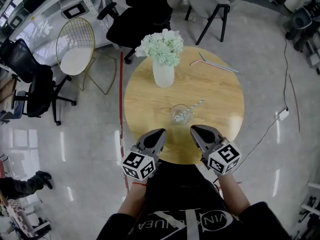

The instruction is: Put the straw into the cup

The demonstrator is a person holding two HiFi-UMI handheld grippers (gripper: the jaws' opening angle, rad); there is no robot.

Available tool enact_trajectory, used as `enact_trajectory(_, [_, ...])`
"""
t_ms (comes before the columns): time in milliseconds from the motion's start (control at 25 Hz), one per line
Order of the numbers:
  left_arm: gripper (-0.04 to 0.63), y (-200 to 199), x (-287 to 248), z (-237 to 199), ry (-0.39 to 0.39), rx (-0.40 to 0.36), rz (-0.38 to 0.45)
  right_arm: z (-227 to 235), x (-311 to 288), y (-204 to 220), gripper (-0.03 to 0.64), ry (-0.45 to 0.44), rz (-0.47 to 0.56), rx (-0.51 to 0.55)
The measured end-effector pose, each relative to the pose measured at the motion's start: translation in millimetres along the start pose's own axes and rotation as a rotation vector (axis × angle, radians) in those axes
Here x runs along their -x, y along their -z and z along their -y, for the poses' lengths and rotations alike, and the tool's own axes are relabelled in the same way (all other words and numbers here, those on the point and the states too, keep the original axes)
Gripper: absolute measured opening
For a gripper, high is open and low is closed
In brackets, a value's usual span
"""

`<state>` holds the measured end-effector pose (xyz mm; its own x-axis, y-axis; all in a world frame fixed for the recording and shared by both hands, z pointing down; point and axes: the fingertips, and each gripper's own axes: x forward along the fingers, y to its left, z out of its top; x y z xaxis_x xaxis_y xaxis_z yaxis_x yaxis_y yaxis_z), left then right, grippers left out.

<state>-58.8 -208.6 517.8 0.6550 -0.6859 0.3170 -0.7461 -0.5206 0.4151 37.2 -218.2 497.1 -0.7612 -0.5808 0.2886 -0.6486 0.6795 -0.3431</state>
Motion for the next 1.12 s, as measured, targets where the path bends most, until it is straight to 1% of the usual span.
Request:
enact_trajectory(560, [0.017,-1.3,16.0,31.6,0.032,-0.026,0.042,-35.5,17.7,3.7,0.003,-0.039,-0.007,0.045])
enact_trajectory(1120, [0.017,0.0,29.2,57.0,0.038,-0.047,0.063,-52.4,38.2,1.7,0.003,-0.049,0.021,0.048])
